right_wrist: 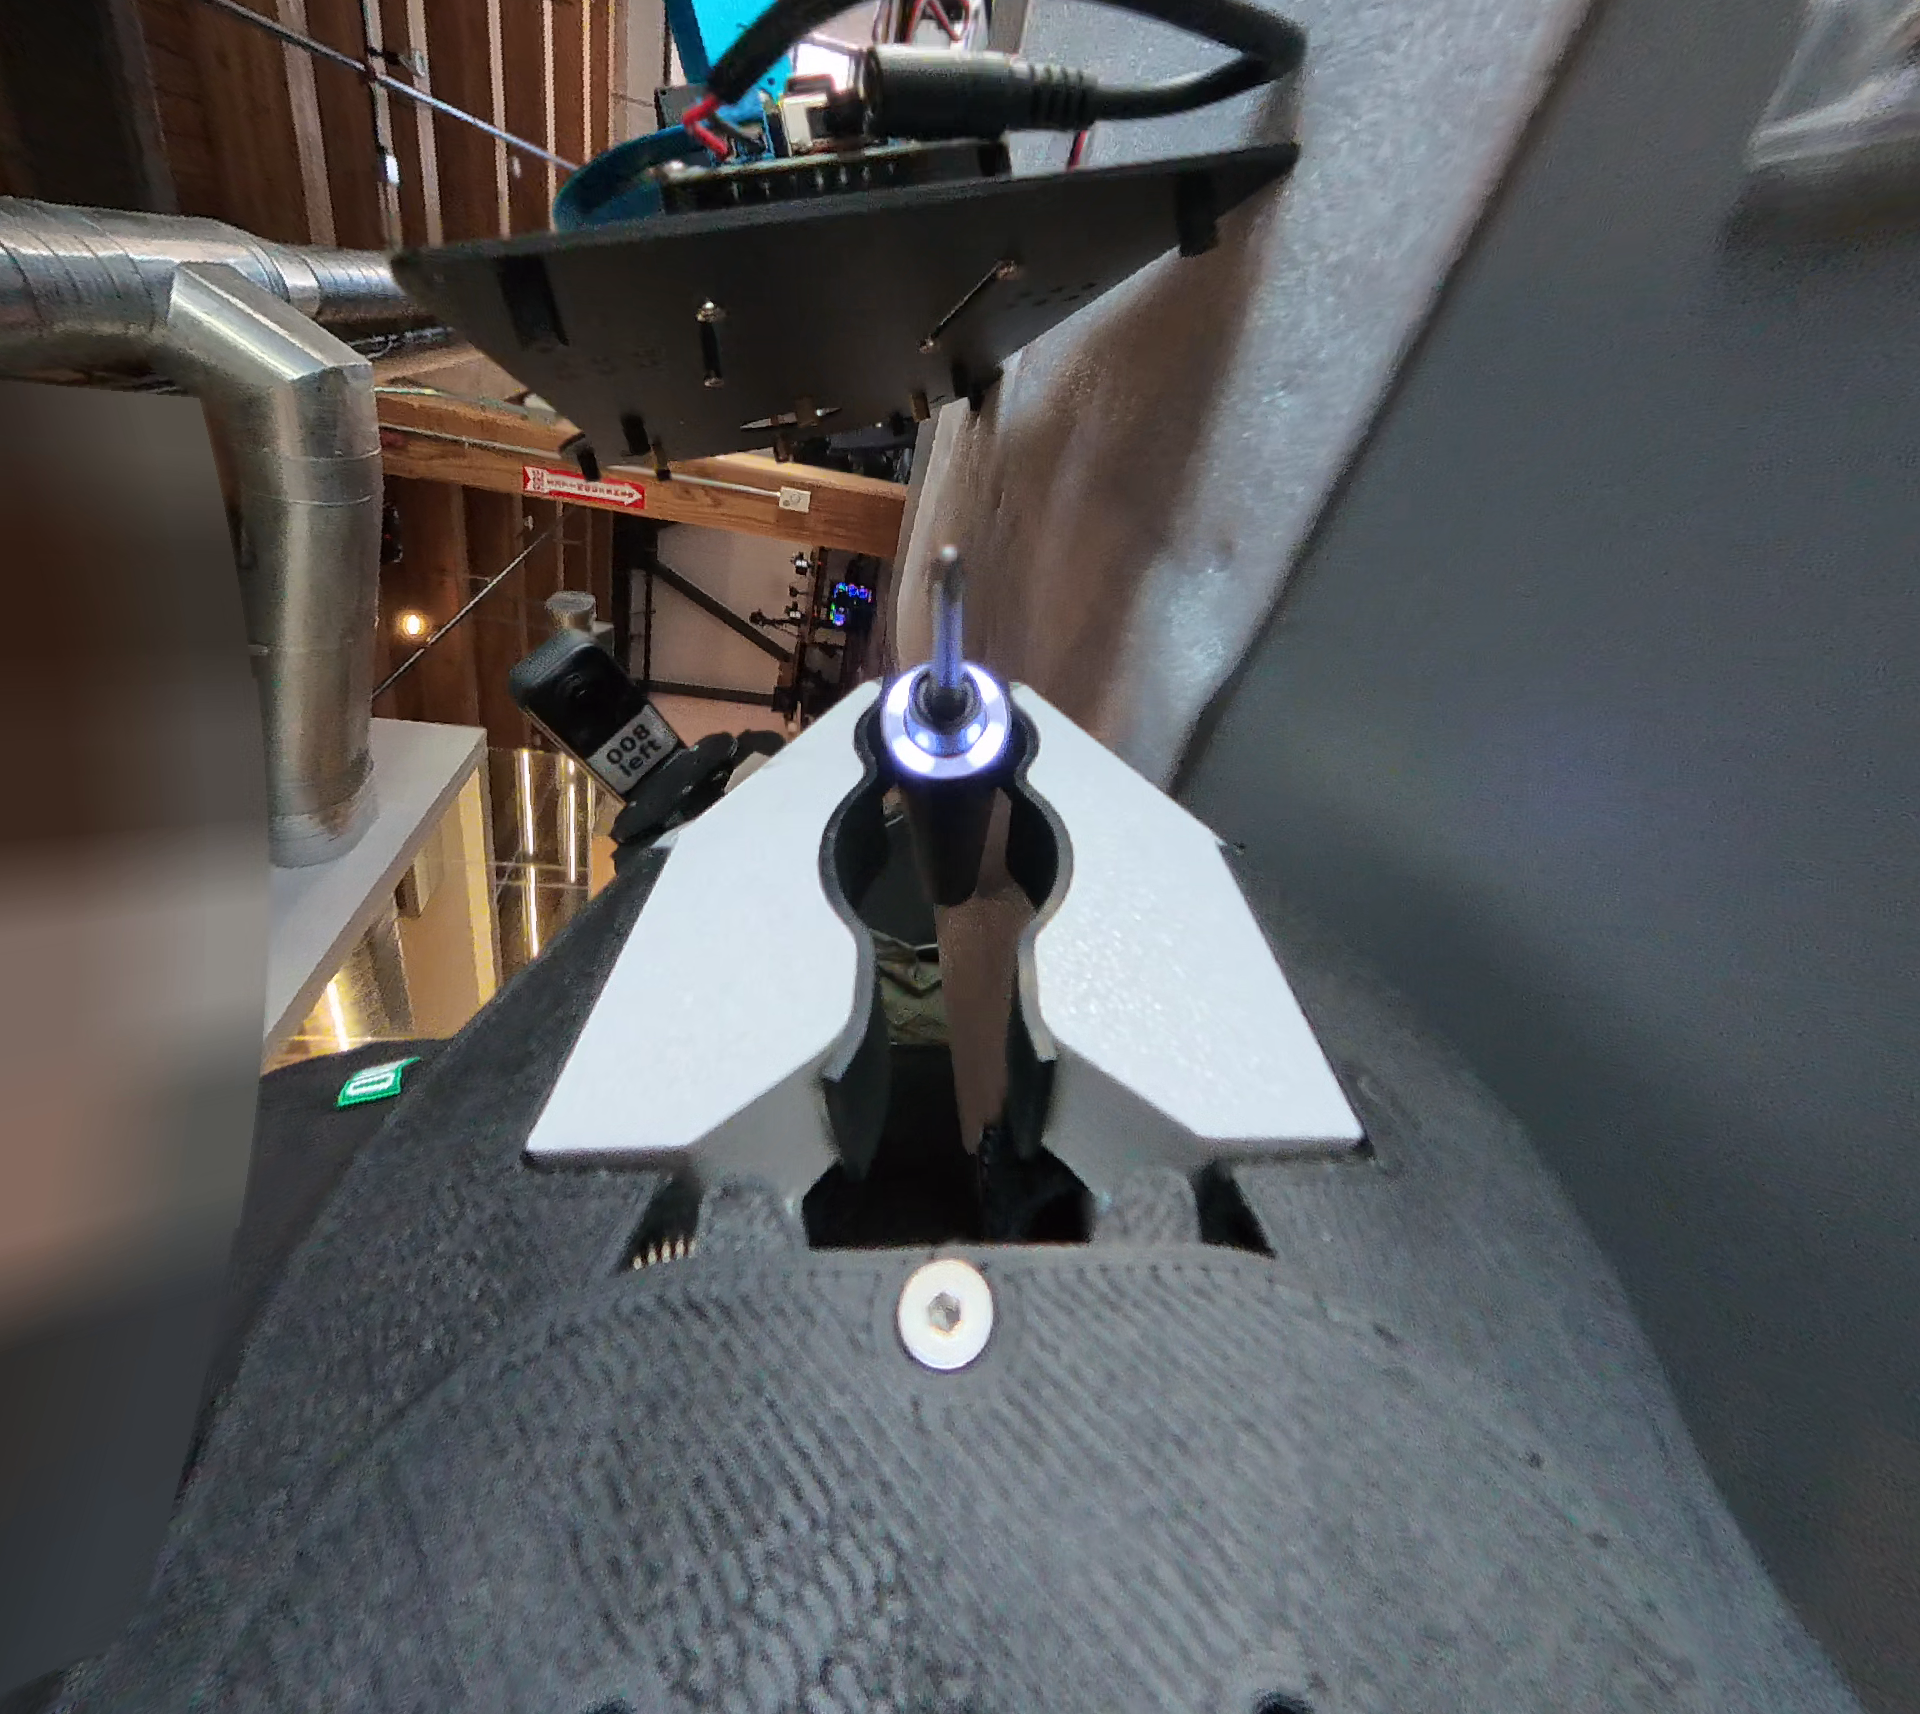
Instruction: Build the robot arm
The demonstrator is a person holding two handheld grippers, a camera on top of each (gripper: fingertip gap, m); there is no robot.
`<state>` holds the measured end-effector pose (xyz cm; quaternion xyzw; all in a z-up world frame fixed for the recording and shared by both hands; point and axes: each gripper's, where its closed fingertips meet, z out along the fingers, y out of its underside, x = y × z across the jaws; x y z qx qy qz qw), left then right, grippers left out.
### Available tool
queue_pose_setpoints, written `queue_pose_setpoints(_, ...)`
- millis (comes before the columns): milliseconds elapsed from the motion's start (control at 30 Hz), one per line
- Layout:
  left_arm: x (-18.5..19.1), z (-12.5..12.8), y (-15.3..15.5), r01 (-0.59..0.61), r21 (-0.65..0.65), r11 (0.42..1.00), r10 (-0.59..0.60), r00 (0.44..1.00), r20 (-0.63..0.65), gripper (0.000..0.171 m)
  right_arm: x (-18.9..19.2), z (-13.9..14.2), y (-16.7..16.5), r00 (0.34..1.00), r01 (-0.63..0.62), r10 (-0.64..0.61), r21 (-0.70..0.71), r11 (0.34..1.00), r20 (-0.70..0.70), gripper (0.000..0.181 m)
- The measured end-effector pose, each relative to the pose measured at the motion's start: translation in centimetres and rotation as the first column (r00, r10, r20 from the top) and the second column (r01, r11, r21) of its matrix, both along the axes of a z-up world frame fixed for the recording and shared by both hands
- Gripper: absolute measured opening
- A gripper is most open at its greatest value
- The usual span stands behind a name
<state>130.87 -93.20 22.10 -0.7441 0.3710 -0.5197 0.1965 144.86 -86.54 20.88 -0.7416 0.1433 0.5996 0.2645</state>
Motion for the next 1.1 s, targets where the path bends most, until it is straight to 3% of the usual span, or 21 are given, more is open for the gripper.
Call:
queue_pose_setpoints(133,-0.1,0.3,-0.1,-0.083,0.017,0.996,0.083,0.997,0.000,0.021,1.7,-0.1,-0.5,0.996,-0.086,0.086,-0.037,0.996,0.009,0.017)
queue_pose_setpoints(300,-0.9,2.7,0.8,-0.214,0.000,0.977,0.213,0.974,0.075,0.020,5.0,0.0,-0.9,0.989,-0.147,0.146,-0.076,0.986,-0.009,0.017)
queue_pose_setpoints(400,-1.7,3.5,1.3,-0.257,-0.003,0.966,0.256,0.963,0.080,0.020,7.1,0.8,-1.4,0.982,-0.183,0.178,-0.068,0.981,-0.067,0.016)
queue_pose_setpoints(533,-1.7,4.2,1.3,-0.298,0.028,0.954,0.296,0.953,0.056,0.020,8.8,0.2,-2.2,0.965,-0.260,0.260,-0.116,0.959,-0.016,0.017)
queue_pose_setpoints(833,2.2,4.5,-2.1,-0.234,0.006,0.972,0.234,0.972,0.021,0.019,8.2,-1.6,-2.0,0.875,-0.446,0.478,-0.255,0.858,0.077,0.017)
queue_pose_setpoints(1000,2.8,4.7,-2.9,-0.190,-0.009,0.982,0.190,0.982,0.018,0.019,7.9,-3.3,-1.4,0.788,-0.442,0.555,-0.382,0.812,0.268,0.012)
queue_pose_setpoints(1100,2.3,5.3,-2.0,-0.163,0.002,0.987,0.163,0.986,0.037,0.019,8.0,-3.4,-0.9,0.767,-0.392,0.535,-0.401,0.828,0.354,0.011)
